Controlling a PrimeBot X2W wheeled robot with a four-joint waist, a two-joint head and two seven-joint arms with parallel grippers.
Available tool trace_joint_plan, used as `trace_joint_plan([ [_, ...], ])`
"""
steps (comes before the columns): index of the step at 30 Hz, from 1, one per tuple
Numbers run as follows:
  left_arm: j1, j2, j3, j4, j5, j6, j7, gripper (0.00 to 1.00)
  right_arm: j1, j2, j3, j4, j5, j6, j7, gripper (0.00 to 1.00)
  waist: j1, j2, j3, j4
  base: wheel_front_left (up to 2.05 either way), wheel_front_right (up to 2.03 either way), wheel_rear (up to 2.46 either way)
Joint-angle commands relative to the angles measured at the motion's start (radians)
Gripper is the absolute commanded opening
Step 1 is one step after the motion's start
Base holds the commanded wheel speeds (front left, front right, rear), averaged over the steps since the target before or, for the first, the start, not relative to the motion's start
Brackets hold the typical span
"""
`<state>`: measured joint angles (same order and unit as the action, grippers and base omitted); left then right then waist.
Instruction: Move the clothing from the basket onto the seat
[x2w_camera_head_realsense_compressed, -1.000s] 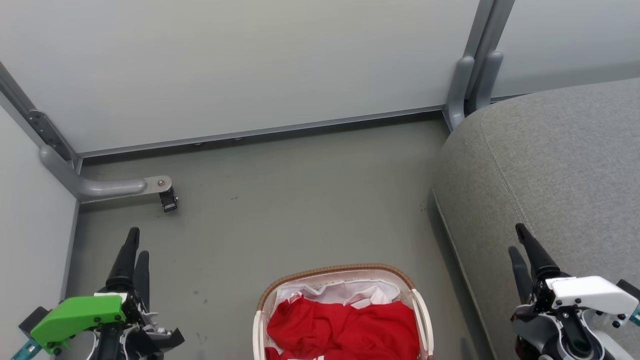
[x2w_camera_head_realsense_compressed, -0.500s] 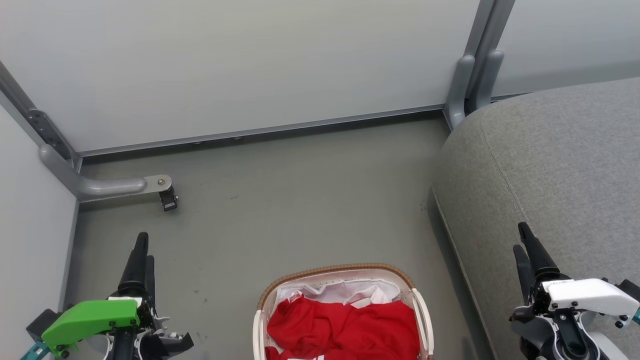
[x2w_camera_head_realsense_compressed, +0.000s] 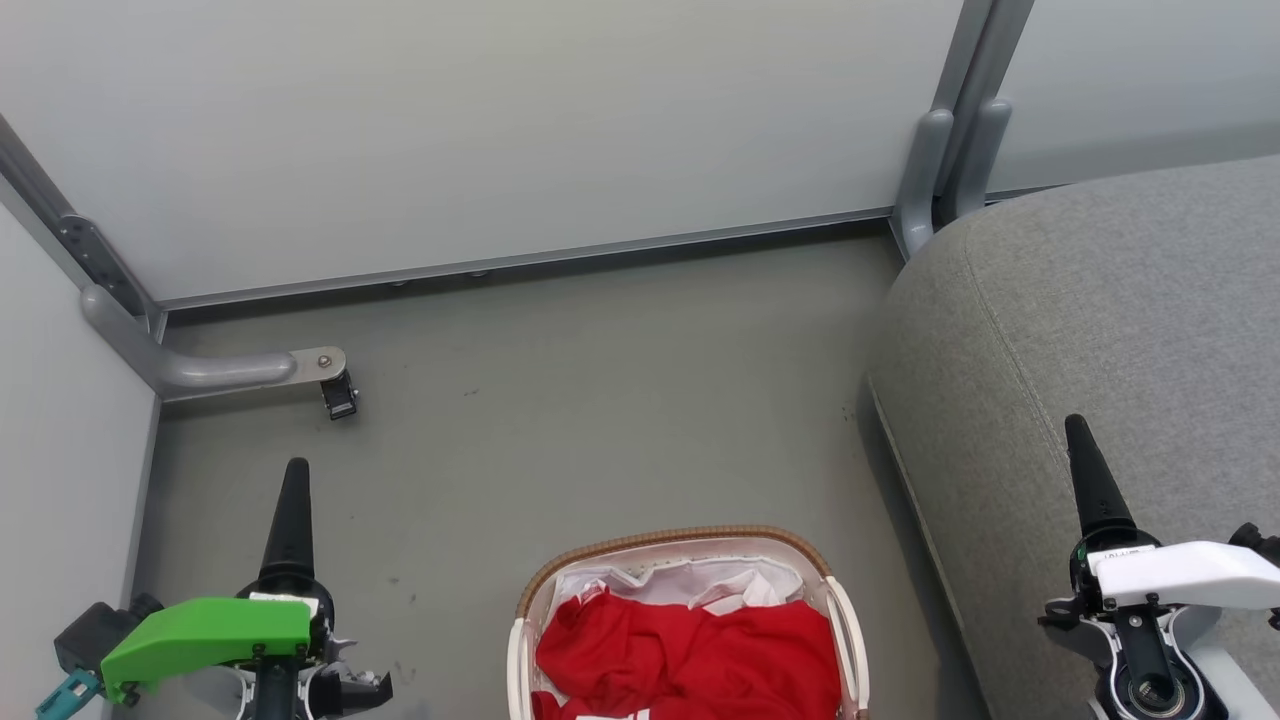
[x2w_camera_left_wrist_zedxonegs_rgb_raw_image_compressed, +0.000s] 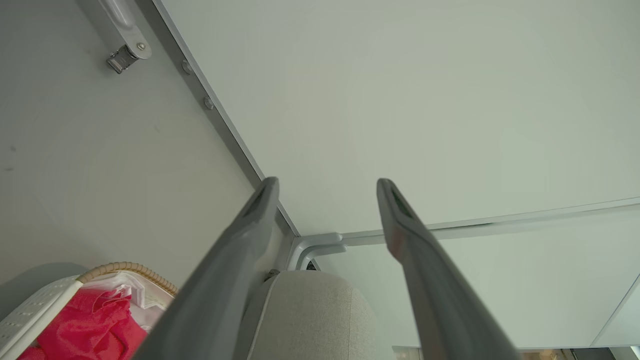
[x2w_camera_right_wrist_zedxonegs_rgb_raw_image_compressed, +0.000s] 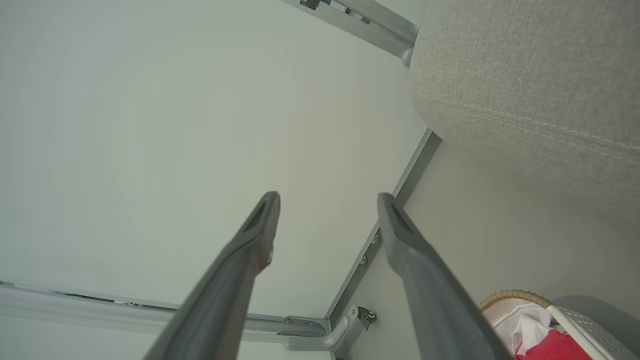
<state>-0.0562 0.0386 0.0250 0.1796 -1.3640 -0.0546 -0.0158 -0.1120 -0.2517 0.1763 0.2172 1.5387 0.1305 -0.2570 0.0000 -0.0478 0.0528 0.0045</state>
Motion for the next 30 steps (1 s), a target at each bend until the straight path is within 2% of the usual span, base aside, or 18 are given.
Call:
trace_joint_plan([
  [1,-0.003,0.006,-0.007,-0.020,0.044,-0.011,-0.011,1.00,-0.001,0.000,-0.022,-0.018,-0.055,0.000,-0.002,1.00,0.0000,-0.0001,0.000,0.001,0.00,0.00,0.00],
  [7,0.002,0.007,-0.012,-0.030,0.134,-0.012,-0.033,1.00,0.006,0.018,-0.047,-0.026,-0.181,0.000,-0.002,1.00,0.0000,-0.0001,0.002,0.004,0.00,0.00,0.00],
  [20,0.013,0.008,-0.047,-0.053,0.413,0.005,-0.077,1.00,0.022,0.055,-0.085,-0.060,-0.492,0.000,-0.003,1.00,0.0000,-0.0001,0.004,0.007,0.00,0.00,0.00],
  [30,0.036,0.009,-0.058,-0.068,0.587,0.021,-0.106,1.00,0.036,0.080,-0.101,-0.074,-0.679,0.000,-0.004,1.00,0.0000,-0.0001,0.007,0.009,0.00,0.00,0.00],
])
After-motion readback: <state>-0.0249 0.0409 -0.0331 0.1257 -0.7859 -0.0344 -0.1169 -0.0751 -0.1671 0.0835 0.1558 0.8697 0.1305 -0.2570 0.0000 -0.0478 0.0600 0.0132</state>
